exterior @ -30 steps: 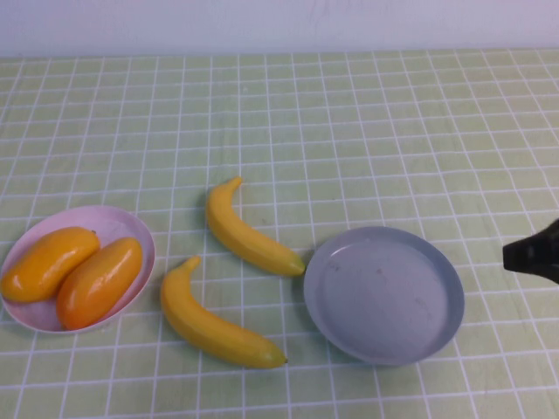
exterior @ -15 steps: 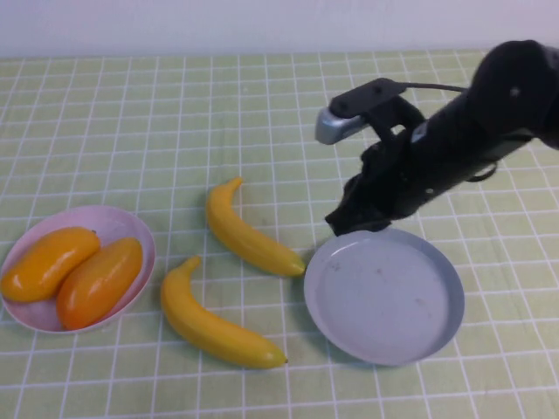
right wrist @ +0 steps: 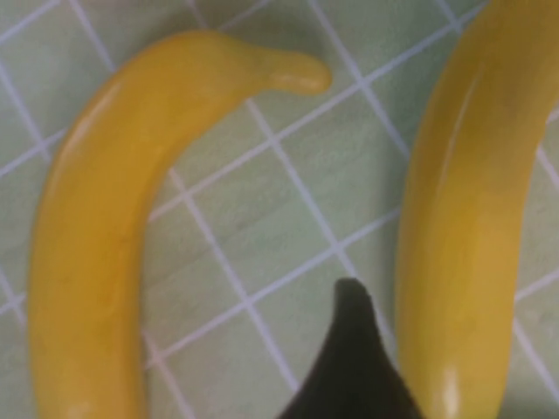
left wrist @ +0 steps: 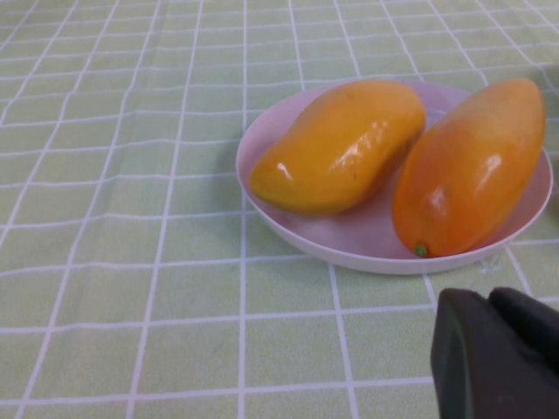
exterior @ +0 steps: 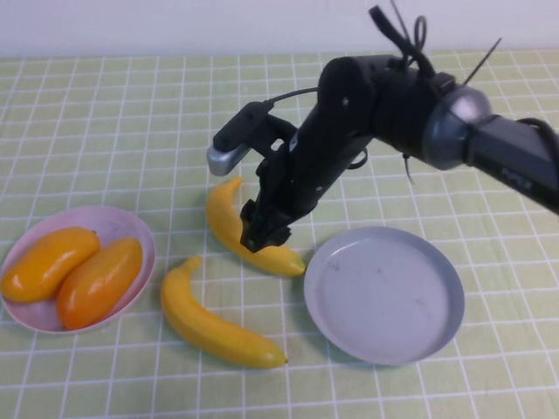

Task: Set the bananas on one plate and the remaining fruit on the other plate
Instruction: Put another type of fruit in the right plate

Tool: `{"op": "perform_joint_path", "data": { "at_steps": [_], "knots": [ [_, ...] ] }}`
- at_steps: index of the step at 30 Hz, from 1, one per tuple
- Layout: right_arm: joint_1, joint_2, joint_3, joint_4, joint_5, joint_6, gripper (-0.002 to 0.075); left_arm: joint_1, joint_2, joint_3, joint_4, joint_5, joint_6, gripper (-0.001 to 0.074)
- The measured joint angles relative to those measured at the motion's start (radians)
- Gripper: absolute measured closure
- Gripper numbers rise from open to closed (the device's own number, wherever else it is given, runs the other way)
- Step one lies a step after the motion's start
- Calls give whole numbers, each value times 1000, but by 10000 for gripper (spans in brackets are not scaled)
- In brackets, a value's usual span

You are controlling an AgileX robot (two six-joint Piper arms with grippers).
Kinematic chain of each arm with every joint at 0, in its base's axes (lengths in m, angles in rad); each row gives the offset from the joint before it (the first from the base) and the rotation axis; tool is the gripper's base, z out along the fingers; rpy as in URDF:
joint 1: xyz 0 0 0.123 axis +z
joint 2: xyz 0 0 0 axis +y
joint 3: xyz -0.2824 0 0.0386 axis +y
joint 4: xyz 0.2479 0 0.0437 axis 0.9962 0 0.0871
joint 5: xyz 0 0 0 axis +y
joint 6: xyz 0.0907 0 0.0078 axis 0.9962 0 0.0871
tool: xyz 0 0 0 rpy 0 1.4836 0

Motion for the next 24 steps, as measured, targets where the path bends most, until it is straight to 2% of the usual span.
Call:
{"op": "perform_joint_path", "data": {
  "at_steps": [5, 17, 19, 23, 24],
  "knots": [
    [10, 79, -75, -46, 0, 1, 249, 0, 0, 0, 0, 0, 0, 731],
    [10, 182, -101, -90, -31, 1, 251, 0, 0, 0, 0, 0, 0, 731],
    [10, 186, -101, -95, -34, 1, 278, 0, 0, 0, 0, 0, 0, 731],
    [10, 186, -101, -100, -40, 1, 422, 0, 0, 0, 0, 0, 0, 731],
    [10, 186, -101, -100, -40, 1, 416, 0, 0, 0, 0, 0, 0, 731]
  ]
}}
